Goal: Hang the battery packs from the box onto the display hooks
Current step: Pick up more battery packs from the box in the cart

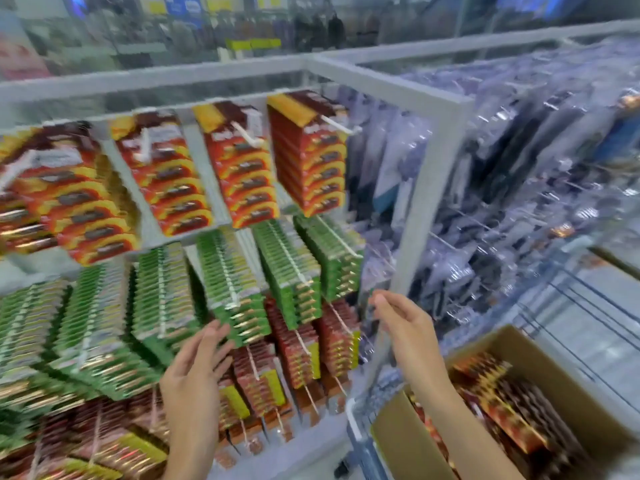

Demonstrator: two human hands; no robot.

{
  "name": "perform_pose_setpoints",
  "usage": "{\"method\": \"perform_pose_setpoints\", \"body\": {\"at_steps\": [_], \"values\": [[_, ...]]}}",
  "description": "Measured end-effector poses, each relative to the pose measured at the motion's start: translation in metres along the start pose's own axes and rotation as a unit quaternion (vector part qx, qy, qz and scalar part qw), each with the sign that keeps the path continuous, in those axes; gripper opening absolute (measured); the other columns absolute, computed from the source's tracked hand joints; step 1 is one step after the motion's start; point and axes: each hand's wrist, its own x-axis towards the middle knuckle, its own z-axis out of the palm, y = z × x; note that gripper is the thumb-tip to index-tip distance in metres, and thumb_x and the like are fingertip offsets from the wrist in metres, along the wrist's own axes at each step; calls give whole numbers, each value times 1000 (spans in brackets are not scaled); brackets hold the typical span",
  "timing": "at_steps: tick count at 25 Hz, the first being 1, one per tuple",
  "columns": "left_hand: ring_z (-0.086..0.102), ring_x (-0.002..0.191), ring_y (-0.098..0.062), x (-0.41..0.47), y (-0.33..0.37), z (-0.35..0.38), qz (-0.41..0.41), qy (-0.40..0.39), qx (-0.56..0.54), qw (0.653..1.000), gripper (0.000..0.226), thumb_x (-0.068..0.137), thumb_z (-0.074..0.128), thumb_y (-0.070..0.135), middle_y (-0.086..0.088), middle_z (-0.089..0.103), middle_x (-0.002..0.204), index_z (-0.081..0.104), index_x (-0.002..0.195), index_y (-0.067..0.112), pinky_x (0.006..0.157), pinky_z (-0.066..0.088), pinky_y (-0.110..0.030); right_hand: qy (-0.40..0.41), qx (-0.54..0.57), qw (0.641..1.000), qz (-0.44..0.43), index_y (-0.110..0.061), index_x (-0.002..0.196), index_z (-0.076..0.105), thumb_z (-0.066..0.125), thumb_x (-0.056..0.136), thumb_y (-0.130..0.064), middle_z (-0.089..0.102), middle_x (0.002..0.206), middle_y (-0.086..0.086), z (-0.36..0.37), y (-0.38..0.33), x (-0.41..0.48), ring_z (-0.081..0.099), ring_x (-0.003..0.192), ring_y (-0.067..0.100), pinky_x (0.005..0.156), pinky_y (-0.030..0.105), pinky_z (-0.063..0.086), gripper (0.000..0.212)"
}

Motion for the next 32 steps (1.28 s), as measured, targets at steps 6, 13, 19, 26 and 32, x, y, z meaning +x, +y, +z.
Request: {"method": "perform_pose_setpoints", "body": {"at_steps": [6, 13, 19, 26, 32], "values": [[72, 109, -22, -54, -82, 96, -109, -124, 67, 984, 24, 103, 60, 30, -3, 77, 115, 73, 119, 16, 101, 53, -42, 142, -9, 985, 99, -26, 114, 72, 61, 102, -36, 73, 113, -13, -116, 90, -40, 65, 104, -5, 83, 9, 46, 19], [74, 101, -20, -124, -195, 215, -214, -273, 174, 922, 14, 104, 63, 24, -1, 78, 107, 76, 104, 19, 92, 55, -37, 239, -16, 936, 257, -20, 124, 65, 59, 101, -44, 68, 119, -5, -224, 181, -71, 63, 112, 16, 88, 30, 47, 33], [73, 88, -24, -170, -299, 296, -343, -316, 293, 835, 13, 100, 65, 15, -7, 73, 90, 69, 90, 7, 88, 59, -41, 234, -31, 917, 321, -22, 124, 64, 58, 103, -39, 66, 115, -7, -277, 209, -82, 61, 106, 11, 84, 25, 44, 28], [71, 92, -29, -188, -367, 336, -387, -241, 384, 803, 17, 94, 74, 17, -10, 72, 92, 69, 81, 8, 93, 60, -44, 222, -65, 916, 327, -34, 113, 60, 57, 103, -37, 61, 107, -22, -295, 214, -84, 57, 98, -6, 82, 14, 42, 11], [65, 109, -34, -211, -374, 351, -291, -225, 508, 778, 32, 87, 82, 19, -10, 69, 119, 68, 111, 2, 97, 55, -44, 222, -52, 912, 340, -28, 120, 66, 57, 103, -37, 67, 115, -16, -296, 221, -85, 59, 105, -4, 87, 18, 44, 22]]}}
